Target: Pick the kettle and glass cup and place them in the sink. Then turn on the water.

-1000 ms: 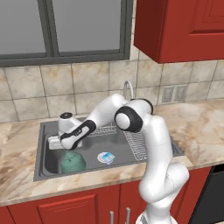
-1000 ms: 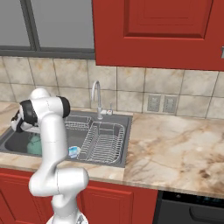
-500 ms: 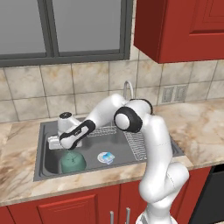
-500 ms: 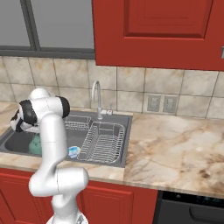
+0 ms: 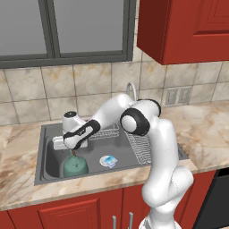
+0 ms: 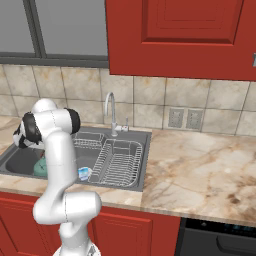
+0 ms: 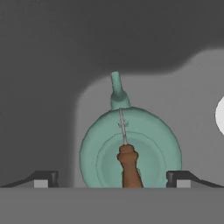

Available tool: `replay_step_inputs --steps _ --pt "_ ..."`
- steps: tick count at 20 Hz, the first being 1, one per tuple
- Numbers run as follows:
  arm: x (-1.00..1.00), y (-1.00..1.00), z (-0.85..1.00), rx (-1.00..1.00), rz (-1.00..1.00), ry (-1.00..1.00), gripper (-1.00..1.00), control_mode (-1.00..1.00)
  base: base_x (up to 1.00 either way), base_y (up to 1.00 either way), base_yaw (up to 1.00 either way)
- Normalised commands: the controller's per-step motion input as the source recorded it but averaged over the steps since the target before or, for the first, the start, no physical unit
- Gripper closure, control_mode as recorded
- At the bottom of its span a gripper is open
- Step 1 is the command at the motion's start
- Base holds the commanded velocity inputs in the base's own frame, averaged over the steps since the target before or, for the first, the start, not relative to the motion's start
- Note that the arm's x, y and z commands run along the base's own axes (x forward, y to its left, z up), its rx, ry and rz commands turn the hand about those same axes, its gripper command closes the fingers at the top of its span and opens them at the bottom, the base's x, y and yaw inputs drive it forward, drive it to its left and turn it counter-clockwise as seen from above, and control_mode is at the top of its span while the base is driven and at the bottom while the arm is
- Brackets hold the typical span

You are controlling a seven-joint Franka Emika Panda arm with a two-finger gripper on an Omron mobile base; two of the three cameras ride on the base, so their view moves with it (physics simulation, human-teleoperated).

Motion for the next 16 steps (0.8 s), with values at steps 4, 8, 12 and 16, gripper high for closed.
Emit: replay_step_inputs --steps 4,8,12,16 --pt "0.00 -0.30 0.34 0.00 0.00 0.00 -1.00 -1.00 0.00 0.00 0.00" --pt "-0.02 -0.27 0.28 0.00 0.00 0.00 -1.00 -1.00 0.00 0.00 0.00" --pt "-0.06 -0.23 0.24 0.00 0.00 0.00 -1.00 -1.00 0.00 0.00 0.00" --pt "-0.15 -0.22 0.23 0.00 0.00 0.00 -1.00 -1.00 0.00 0.00 0.00"
